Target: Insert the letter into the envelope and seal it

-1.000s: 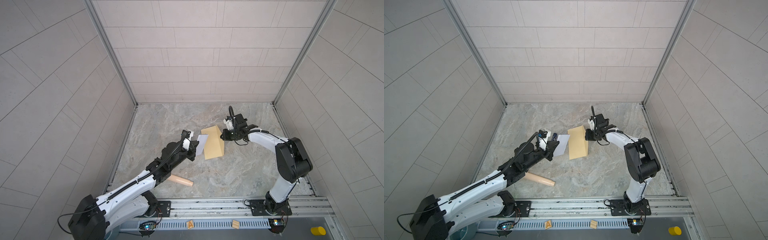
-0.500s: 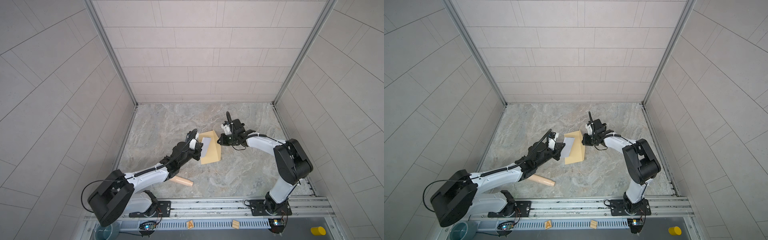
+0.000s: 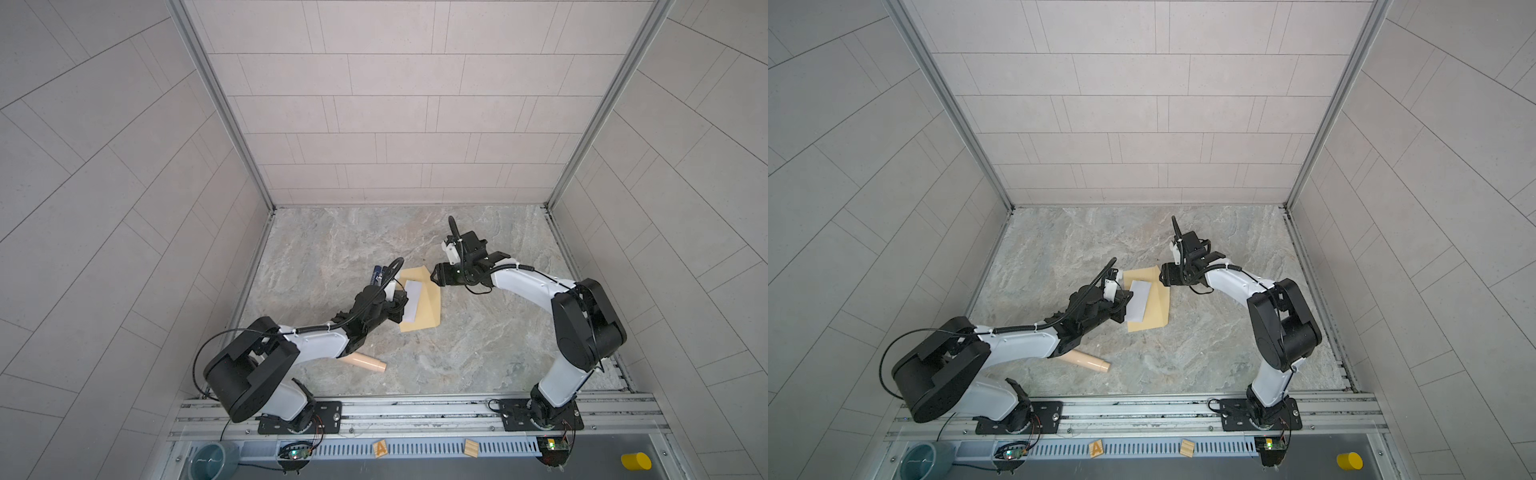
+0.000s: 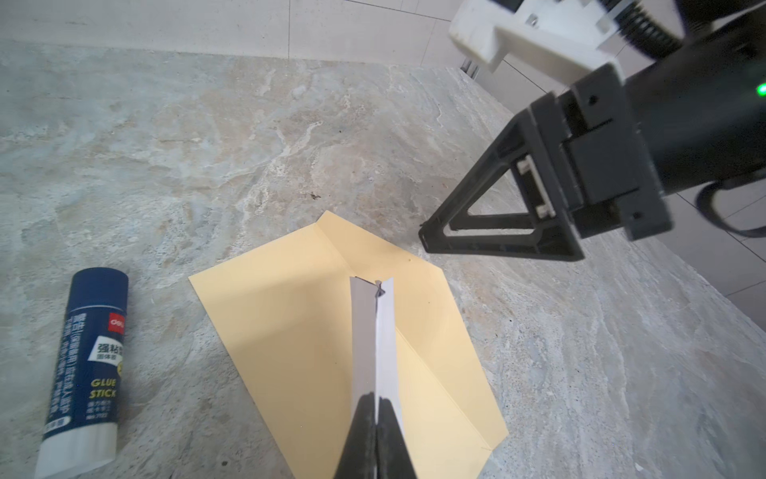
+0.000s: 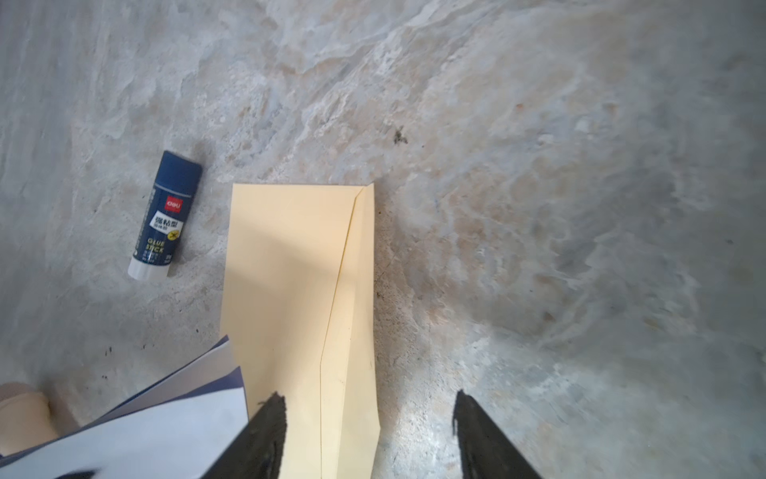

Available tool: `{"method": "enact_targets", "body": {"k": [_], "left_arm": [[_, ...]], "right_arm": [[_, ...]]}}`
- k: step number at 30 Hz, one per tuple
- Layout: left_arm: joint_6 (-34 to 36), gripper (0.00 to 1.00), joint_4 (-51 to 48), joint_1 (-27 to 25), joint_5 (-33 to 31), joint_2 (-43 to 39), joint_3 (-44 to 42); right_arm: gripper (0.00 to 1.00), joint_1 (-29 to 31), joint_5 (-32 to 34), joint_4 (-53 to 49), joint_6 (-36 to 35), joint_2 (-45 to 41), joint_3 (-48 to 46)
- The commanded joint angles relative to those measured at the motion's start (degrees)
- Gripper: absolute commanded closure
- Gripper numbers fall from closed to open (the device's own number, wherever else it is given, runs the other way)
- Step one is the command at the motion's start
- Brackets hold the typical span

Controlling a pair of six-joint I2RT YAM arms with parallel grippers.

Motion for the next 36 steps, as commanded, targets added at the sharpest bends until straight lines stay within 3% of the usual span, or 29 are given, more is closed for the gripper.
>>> {"method": "enact_targets", "body": {"k": [1,6,10,36], "left_arm": [[-0.47,1.00,0.98,-0.27,-2.38,-0.01,-1.01],[-0.63,1.00,0.54,-0.32,-3.41,-0.17,-1.19],[-0.65,1.00,0.54,-0.25,-3.69,-0.20,-1.32],[-0.57,1.00,0.70,-0.29,-4.59,-0.24,-1.27]], "right_arm": [[0.27,3.45,10.72,-7.20,-4.81,-0.95,2.73],[0.24,6.56,20.36,-11.38,-7.34,2.45,6.05],[0.23,7.02,24.18,-12.26,-8.23,4.60,7.03],[0.23,7.03,28.44,-13.37,-8.96,13.04,7.83]]}}
